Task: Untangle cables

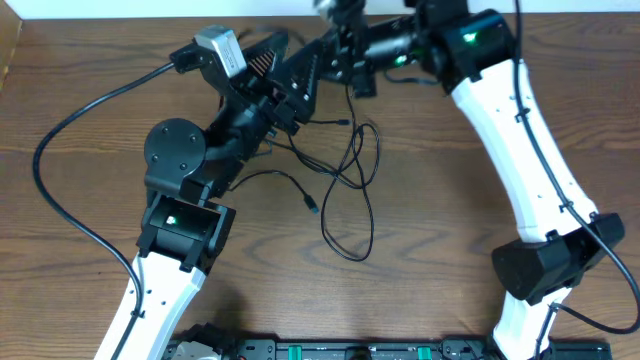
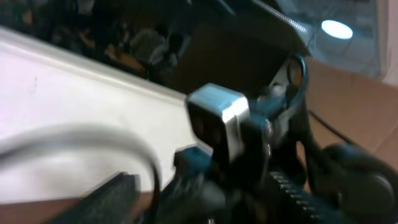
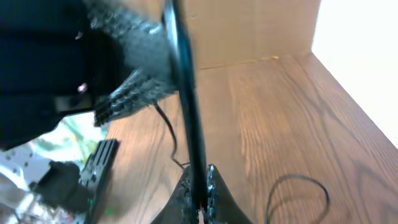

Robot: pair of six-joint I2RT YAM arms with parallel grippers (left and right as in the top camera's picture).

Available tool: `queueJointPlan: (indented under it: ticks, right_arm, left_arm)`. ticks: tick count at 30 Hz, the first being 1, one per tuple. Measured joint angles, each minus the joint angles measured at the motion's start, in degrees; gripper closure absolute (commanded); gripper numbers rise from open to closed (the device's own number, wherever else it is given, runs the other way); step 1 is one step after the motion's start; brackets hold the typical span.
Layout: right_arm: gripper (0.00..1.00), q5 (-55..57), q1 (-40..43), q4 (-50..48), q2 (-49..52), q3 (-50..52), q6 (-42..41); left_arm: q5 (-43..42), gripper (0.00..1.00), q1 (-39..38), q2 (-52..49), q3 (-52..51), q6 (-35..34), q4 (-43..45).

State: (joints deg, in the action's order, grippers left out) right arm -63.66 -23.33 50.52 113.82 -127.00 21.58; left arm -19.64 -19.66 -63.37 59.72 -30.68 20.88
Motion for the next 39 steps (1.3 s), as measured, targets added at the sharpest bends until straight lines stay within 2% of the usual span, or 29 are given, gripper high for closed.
queueJointPlan:
  ticks: [2, 7, 15, 19, 25, 29, 39]
  right_arm:
    - [0.99, 0.3, 2.1, -0.4, -0.2, 0.0, -3.7]
    - [0.99, 0.2, 10.1, -1.0, -3.0, 0.1, -12.5]
    - [0.99, -0.1, 24.0, -15.1, -18.8, 0.2, -26.0]
    - [0.99, 3.8, 32.5, -17.0, -25.9, 0.0, -29.3]
    - [0.99, 11.4, 41.0, -12.9, -28.9, -0.4, -29.2]
    - [0.99, 21.9, 44.6, -5.2, -27.4, -0.4, -26.3]
    - [0.99, 46.8, 45.2, -3.0, -19.3, -0.3, -19.8]
  left_arm:
    - [-0.9, 0.11, 0.0, 0.0, 0.0, -0.2, -1.5]
    - [-2.4, 0.09, 0.0, 0.0, 0.0, 2.5, -8.6]
    - [-2.7, 0.09, 0.0, 0.0, 0.0, 10.8, -22.3]
    - [-1.4, 0.09, 0.0, 0.1, 0.0, 13.4, -28.8]
    - [1.4, 0.09, 0.0, -0.1, 0.0, 14.6, -36.2]
    - [2.0, 0.09, 0.0, -0.9, 0.0, 14.7, -39.3]
    - [3.5, 0.09, 0.0, -7.5, 0.0, 14.7, -43.7]
